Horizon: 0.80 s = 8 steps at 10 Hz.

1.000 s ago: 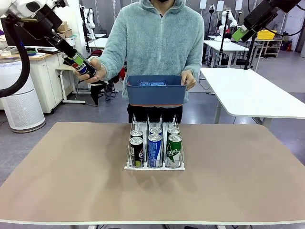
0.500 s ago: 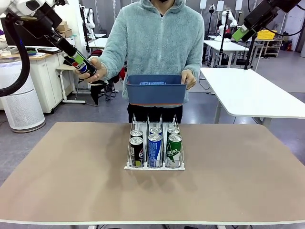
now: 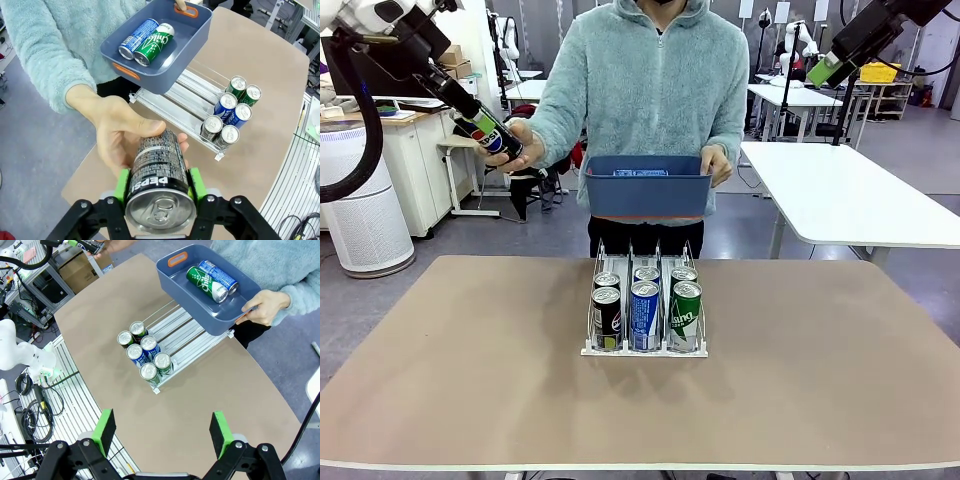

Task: Fill the beverage cans into the dispenser.
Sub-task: Pick up the Pepsi coke handed by the human, then place the picked Pepsi coke in the line of the Automatic Can Dispenser with the same cans.

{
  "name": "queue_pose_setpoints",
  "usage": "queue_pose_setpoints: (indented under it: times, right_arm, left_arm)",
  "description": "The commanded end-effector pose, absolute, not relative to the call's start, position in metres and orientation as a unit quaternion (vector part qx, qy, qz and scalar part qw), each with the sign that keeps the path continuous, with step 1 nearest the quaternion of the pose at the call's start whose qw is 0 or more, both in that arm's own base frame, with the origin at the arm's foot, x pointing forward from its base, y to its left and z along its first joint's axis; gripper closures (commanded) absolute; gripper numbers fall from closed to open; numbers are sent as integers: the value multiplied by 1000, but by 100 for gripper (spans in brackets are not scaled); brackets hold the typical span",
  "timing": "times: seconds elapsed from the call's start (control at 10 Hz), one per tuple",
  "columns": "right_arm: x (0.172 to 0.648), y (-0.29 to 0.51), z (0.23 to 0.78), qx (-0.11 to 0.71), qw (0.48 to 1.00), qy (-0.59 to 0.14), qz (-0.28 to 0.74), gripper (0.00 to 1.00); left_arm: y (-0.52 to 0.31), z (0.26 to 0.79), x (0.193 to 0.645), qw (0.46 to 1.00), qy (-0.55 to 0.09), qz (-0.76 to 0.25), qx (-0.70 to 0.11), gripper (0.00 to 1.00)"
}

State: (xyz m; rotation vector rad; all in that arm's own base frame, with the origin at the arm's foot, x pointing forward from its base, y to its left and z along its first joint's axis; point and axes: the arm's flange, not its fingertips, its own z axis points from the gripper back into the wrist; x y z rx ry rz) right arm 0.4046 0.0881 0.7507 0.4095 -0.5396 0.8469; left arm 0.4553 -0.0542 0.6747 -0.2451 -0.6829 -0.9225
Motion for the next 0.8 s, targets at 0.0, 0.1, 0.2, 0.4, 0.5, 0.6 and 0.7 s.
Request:
queue_pose_setpoints:
  times: [0.0,0.1,0.2,0.4,0.5,0.6,0.7]
  right_arm:
    - [405,88,749,195,857,-254,403,0]
    - [405,88,749,195,857,-254,403,0]
    - [405,88,749,195,857,-254,403,0]
    - [405,88,749,195,857,-254,403,0]
    - [405,88,749,195,857,-254,403,0]
    - [405,88,749,195,857,-254,403,0]
    - [405,88,749,195,857,-254,403,0]
  left_arm:
    - [-53,674,455,833,-321,-435,-116,100]
    - [-53,674,455,833,-321,-435,-116,100]
    - [-53,674,455,833,-321,-435,-116,100]
    - [-53,674,455,833,-321,-435,-116,100]
    - [-53,674,455,833,-321,-435,-116,100]
    - [-53,674,455,833,-321,-435,-116,100]
    - [-53,674,455,833,-321,-435,-116,100]
